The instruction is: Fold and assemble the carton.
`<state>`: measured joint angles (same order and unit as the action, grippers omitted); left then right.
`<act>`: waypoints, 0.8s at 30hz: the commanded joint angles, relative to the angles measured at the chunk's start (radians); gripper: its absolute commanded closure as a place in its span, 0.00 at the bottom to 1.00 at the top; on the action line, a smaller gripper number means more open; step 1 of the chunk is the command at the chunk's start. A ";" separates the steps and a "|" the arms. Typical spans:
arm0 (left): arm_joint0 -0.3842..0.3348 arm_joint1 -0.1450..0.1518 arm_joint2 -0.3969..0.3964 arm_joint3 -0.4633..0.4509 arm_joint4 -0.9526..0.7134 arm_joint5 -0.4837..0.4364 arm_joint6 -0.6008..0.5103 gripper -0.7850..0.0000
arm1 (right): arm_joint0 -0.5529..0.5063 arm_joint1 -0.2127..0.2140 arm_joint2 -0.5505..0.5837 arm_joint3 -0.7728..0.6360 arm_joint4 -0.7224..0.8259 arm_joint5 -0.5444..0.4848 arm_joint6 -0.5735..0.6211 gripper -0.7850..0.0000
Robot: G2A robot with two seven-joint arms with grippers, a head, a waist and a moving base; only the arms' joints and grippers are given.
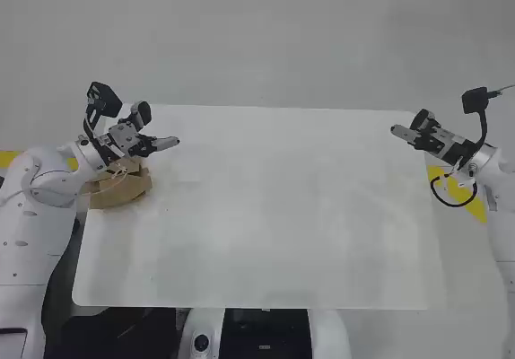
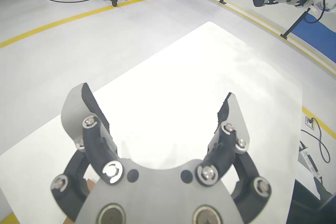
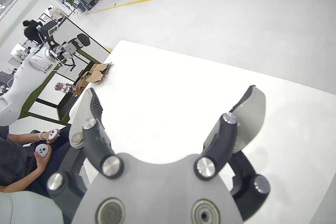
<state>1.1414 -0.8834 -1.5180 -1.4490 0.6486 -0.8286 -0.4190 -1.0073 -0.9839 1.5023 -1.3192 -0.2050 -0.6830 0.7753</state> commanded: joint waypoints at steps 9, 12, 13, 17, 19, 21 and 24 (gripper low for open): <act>0.000 0.000 0.000 0.000 0.000 0.000 0.000 0.00 | 0.000 0.000 0.000 0.000 0.000 0.000 0.000 0.00; 0.000 0.000 0.000 0.000 0.000 0.000 0.000 0.00 | 0.000 0.000 0.000 0.000 0.000 0.000 0.000 0.00; 0.000 0.000 0.000 0.000 0.000 0.000 0.000 0.00 | 0.000 0.000 0.000 0.000 0.000 0.000 0.000 0.00; 0.000 0.000 0.000 0.000 0.000 0.000 0.000 0.00 | 0.000 0.000 0.000 0.000 0.000 0.000 0.000 0.00; 0.000 0.000 0.000 0.000 0.000 0.000 0.000 0.00 | 0.000 0.000 0.000 0.000 0.000 0.000 0.000 0.00; 0.000 0.000 0.000 0.000 0.000 0.000 0.000 0.00 | 0.000 0.000 0.000 0.000 0.000 0.000 0.000 0.00; 0.000 0.000 0.000 0.000 0.000 0.000 0.000 0.00 | 0.000 0.000 0.000 0.000 0.000 0.000 0.000 0.00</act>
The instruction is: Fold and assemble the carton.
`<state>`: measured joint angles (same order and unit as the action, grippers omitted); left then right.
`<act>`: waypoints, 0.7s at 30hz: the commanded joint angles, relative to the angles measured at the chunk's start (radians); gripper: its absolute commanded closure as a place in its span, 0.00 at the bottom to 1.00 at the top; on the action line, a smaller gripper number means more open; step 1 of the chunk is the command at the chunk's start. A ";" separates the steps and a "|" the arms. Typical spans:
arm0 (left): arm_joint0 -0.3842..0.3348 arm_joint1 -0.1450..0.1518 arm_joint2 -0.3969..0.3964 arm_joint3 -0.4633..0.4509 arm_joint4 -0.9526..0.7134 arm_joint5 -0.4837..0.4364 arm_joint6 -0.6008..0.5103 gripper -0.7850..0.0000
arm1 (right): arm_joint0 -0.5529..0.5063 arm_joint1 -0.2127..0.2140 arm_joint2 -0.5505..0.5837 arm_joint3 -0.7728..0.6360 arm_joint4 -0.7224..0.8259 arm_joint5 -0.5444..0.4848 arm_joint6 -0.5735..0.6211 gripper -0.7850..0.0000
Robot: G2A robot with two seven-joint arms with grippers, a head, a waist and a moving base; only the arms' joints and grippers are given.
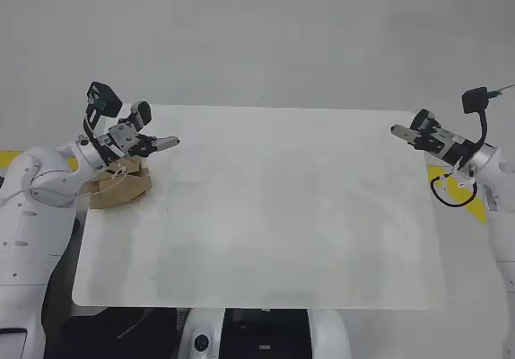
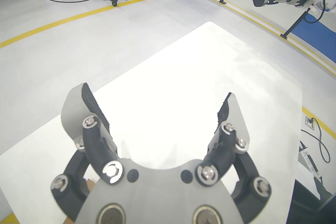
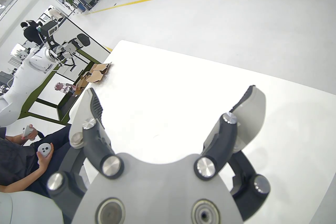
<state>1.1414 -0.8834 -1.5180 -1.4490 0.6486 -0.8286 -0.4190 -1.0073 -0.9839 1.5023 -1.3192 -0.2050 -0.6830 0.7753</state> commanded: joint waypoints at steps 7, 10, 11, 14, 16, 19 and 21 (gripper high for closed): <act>0.001 -0.003 0.002 0.005 -0.070 0.057 -0.001 0.00 | 0.000 0.000 0.000 0.000 0.000 0.000 0.000 0.00; -0.011 -0.005 0.012 0.042 -0.269 0.134 -0.092 0.00 | 0.000 0.000 0.000 0.000 0.000 0.000 0.000 0.00; -0.024 -0.004 0.011 0.047 -0.334 0.168 -0.145 0.00 | 0.000 0.000 0.000 0.000 0.000 0.000 0.000 0.00; -0.044 0.003 -0.010 0.066 -0.444 0.232 -0.252 0.00 | 0.000 0.000 0.000 0.000 0.000 0.000 0.000 0.00; -0.045 0.007 -0.027 0.077 -0.511 0.261 -0.300 0.00 | 0.000 0.000 0.000 0.000 0.000 0.000 0.000 0.00; -0.037 0.013 -0.061 0.091 -0.594 0.288 -0.356 0.00 | 0.000 0.000 0.000 0.000 0.000 0.000 0.000 0.00; -0.026 0.018 -0.088 0.102 -0.623 0.299 -0.376 0.00 | 0.000 0.000 0.000 0.000 0.000 0.000 0.000 0.00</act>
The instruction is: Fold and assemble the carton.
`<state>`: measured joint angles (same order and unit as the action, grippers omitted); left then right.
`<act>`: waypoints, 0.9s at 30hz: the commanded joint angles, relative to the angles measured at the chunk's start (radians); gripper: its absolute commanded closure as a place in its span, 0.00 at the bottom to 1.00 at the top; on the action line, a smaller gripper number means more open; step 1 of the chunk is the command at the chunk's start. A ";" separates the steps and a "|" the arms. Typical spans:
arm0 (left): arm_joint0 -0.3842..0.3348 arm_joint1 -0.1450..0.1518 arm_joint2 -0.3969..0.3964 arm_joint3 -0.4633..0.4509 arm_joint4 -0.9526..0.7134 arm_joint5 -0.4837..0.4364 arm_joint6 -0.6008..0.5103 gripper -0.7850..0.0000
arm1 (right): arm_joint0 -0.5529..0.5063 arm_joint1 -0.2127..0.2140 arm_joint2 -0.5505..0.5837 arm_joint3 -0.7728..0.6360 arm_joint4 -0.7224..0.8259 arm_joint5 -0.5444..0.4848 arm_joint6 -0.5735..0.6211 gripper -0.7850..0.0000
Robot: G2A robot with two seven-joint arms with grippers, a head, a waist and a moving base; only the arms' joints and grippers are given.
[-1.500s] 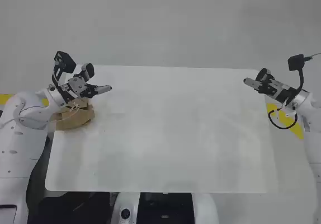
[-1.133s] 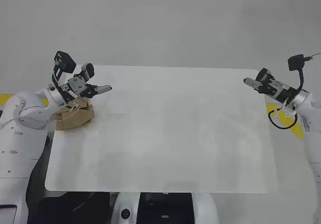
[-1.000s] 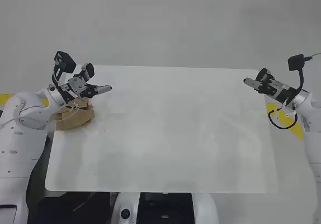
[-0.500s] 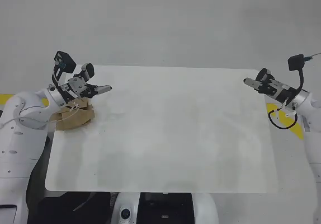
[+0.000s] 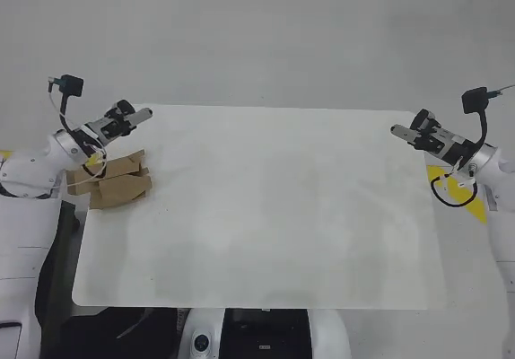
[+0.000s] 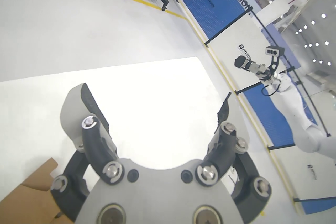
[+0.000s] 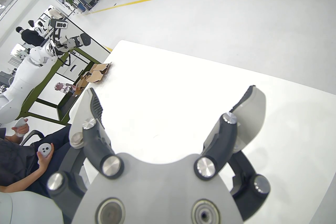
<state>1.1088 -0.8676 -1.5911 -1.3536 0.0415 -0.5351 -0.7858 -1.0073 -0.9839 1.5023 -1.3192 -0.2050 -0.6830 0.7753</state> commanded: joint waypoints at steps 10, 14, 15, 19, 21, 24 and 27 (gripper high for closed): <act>0.143 0.017 -0.175 0.083 -0.189 -0.015 0.034 0.00 | 0.000 0.000 0.000 0.000 0.000 0.000 0.000 0.00; 0.214 0.018 -0.234 0.090 -0.224 -0.004 0.087 0.00 | 0.000 0.000 0.000 0.000 0.000 0.000 0.000 0.00; 0.231 0.018 -0.247 0.092 -0.237 0.002 0.103 0.00 | 0.000 0.000 0.000 0.000 0.000 0.000 0.000 0.00; 0.284 0.017 -0.290 0.095 -0.256 0.018 0.144 0.00 | 0.000 0.000 0.000 0.000 0.000 0.000 0.000 0.00; 0.301 0.016 -0.305 0.097 -0.274 0.026 0.161 0.00 | 0.000 0.000 0.000 0.000 0.000 0.000 0.000 0.00; 0.323 0.015 -0.327 0.099 -0.282 0.037 0.182 0.00 | 0.000 0.000 0.000 0.000 0.000 0.000 0.000 0.00; 0.338 0.015 -0.354 0.105 -0.276 0.054 0.214 0.00 | 0.000 0.000 0.000 0.000 0.000 0.000 0.000 0.00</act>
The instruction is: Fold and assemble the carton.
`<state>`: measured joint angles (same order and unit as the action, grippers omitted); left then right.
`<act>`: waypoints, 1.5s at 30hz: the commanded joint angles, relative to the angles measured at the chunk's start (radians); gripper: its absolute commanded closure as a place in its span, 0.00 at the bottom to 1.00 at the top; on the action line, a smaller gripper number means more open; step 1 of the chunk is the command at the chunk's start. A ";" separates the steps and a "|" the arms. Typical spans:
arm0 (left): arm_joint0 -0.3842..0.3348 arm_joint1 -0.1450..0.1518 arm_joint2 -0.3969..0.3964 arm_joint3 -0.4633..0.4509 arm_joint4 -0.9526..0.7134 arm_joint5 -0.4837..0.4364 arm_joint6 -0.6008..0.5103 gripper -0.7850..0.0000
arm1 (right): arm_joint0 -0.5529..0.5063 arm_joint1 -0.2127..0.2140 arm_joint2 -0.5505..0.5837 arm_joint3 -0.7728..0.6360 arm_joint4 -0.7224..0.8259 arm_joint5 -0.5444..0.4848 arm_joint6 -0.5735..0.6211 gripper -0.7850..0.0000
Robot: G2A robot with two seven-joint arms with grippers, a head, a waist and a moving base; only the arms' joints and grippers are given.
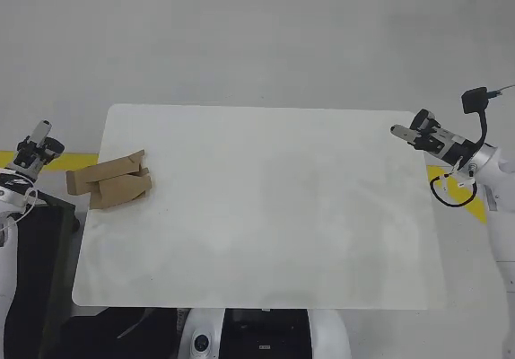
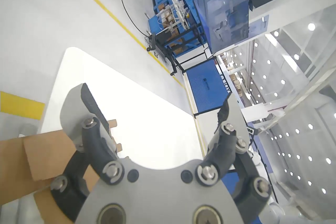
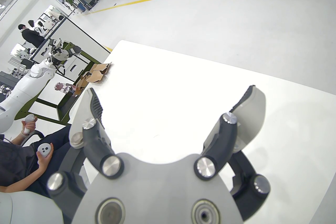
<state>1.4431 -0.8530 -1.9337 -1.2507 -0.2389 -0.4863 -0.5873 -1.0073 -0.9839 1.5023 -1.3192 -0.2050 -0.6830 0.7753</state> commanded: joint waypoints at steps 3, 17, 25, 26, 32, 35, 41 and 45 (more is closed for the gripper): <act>0.017 0.001 -0.036 0.017 0.013 0.017 0.041 0.00 | 0.000 0.000 0.000 0.000 0.000 0.000 0.000 0.00; 0.022 -0.009 -0.055 0.185 -0.010 0.036 0.093 0.00 | 0.000 0.000 0.000 0.000 0.000 0.000 0.000 0.00; 0.047 -0.021 -0.059 0.268 -0.070 0.014 0.084 0.00 | 0.000 0.000 0.000 0.000 0.000 0.000 0.000 0.00; 0.051 -0.022 -0.056 0.275 -0.068 0.010 0.081 0.00 | 0.000 0.000 0.000 0.000 0.000 0.000 0.000 0.00; 0.061 -0.031 -0.030 0.319 -0.055 -0.003 0.077 0.00 | 0.000 0.000 0.000 0.000 0.000 0.000 0.000 0.00; 0.062 -0.034 -0.020 0.335 -0.037 -0.009 0.072 0.00 | 0.000 0.000 0.000 0.000 0.000 0.000 0.000 0.00; 0.060 -0.034 0.006 0.349 0.046 -0.038 0.054 0.00 | 0.000 0.000 0.000 0.000 0.000 0.000 0.000 0.00; 0.037 -0.036 0.026 0.366 0.075 -0.053 0.053 0.00 | 0.000 0.000 0.000 0.000 0.000 0.000 0.000 0.00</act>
<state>1.4869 -0.8883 -1.9129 -0.8907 -0.1683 -0.5366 -0.5345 -1.0073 -0.9839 1.5023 -1.3192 -0.2050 -0.6830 0.7753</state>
